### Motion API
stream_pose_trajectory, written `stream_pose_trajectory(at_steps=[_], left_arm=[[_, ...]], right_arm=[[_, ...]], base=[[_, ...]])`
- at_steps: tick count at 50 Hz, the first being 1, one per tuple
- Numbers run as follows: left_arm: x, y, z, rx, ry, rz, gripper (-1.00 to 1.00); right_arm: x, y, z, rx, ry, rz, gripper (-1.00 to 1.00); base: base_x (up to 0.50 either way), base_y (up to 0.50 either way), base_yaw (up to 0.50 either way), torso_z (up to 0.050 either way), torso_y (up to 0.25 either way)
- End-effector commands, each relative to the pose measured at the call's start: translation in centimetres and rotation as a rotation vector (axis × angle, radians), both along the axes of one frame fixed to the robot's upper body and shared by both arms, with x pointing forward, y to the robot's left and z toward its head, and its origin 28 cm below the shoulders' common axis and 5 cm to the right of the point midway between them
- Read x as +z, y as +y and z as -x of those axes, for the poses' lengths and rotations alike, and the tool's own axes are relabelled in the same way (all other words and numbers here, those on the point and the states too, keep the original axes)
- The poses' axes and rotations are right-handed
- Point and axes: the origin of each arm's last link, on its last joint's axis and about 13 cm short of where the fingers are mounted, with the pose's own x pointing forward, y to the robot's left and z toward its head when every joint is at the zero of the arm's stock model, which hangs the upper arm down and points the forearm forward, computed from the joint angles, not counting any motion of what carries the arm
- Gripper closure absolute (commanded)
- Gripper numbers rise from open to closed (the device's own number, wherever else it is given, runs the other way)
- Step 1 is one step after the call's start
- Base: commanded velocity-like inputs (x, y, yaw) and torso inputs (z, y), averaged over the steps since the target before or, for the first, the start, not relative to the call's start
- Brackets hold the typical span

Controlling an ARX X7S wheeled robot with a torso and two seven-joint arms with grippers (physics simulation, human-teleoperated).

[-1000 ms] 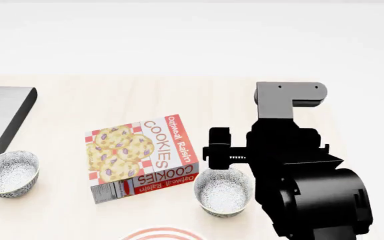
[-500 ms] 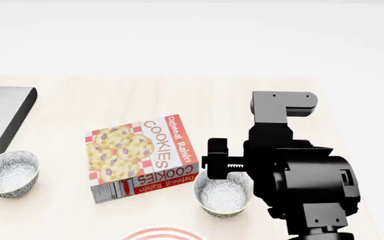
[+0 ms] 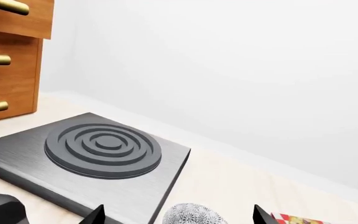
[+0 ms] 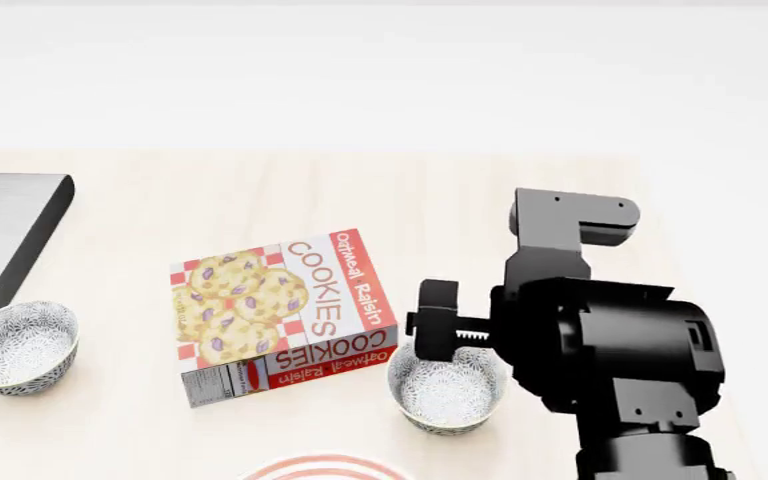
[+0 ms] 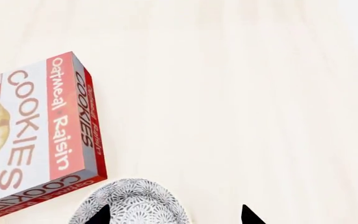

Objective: Pick the akita bowl next to the plate and place it on the plate.

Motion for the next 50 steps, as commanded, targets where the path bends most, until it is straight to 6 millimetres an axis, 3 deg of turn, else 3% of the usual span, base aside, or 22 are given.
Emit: stream_pose_trajectory(at_steps=[1,50], left_arm=[[0.0,0.0,0.0,0.0,0.0,0.0,-1.0],[0.0,0.0,0.0,0.001,-0.001,-0.001,-1.0]], right_arm=[[-0.5,-0.1,-0.1,0.0,0.05,-0.009,-1.0],[-3.4,0.1,-0.6,-0.025,0.111,-0.035,-1.0]], base=[[0.0,0.0,0.0,0.0,0.0],[0.0,0.0,0.0,0.0,0.0]])
